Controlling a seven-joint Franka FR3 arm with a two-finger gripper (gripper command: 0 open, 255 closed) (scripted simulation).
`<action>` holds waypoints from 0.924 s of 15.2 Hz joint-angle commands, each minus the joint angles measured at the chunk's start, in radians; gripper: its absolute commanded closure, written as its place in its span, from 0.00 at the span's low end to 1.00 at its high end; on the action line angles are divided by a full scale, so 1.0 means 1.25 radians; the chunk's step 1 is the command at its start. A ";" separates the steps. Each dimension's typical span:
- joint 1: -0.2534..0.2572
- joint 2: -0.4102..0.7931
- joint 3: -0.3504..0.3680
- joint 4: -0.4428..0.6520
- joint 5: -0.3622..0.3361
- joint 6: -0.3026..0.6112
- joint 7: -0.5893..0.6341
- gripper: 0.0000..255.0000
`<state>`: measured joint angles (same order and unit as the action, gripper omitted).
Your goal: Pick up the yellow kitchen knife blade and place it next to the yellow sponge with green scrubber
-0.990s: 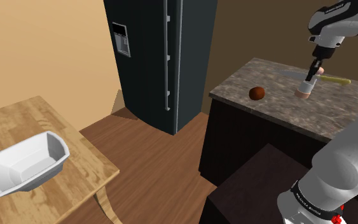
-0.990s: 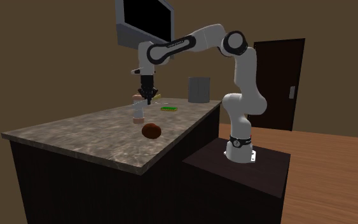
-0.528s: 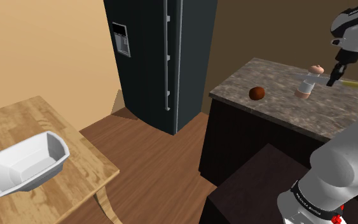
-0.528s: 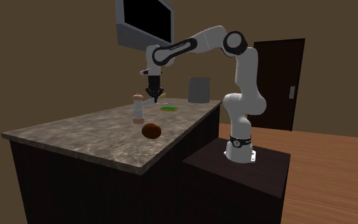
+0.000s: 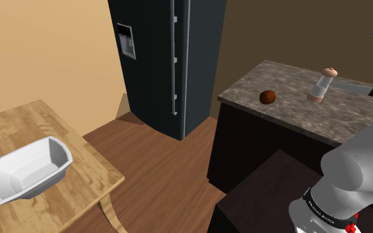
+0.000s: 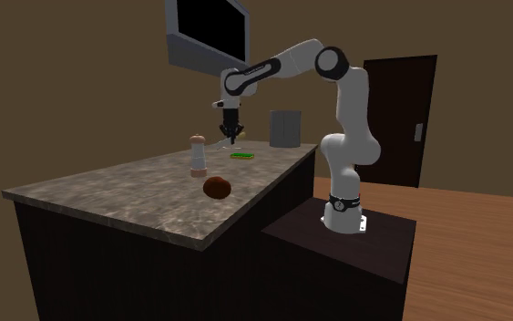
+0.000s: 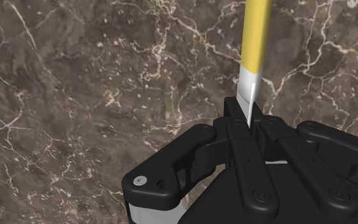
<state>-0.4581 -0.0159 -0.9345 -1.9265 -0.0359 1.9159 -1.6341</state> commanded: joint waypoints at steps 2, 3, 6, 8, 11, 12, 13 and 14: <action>-0.031 0.028 -0.032 0.022 0.025 -0.004 -0.074 1.00; -0.044 0.042 -0.043 0.031 0.037 -0.005 -0.101 1.00; -0.090 0.095 -0.069 0.066 0.085 -0.013 -0.188 1.00; -0.104 0.111 -0.072 0.066 0.100 -0.005 -0.209 1.00; -0.107 0.121 -0.070 0.041 0.110 0.025 -0.216 1.00; -0.109 0.125 -0.069 0.033 0.114 0.035 -0.219 1.00; -0.110 0.129 -0.068 0.025 0.119 0.045 -0.221 1.00; -0.112 0.133 -0.067 0.018 0.123 0.055 -0.224 1.00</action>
<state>-0.5927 0.1397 -1.0199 -1.8963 0.1067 1.9708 -1.9064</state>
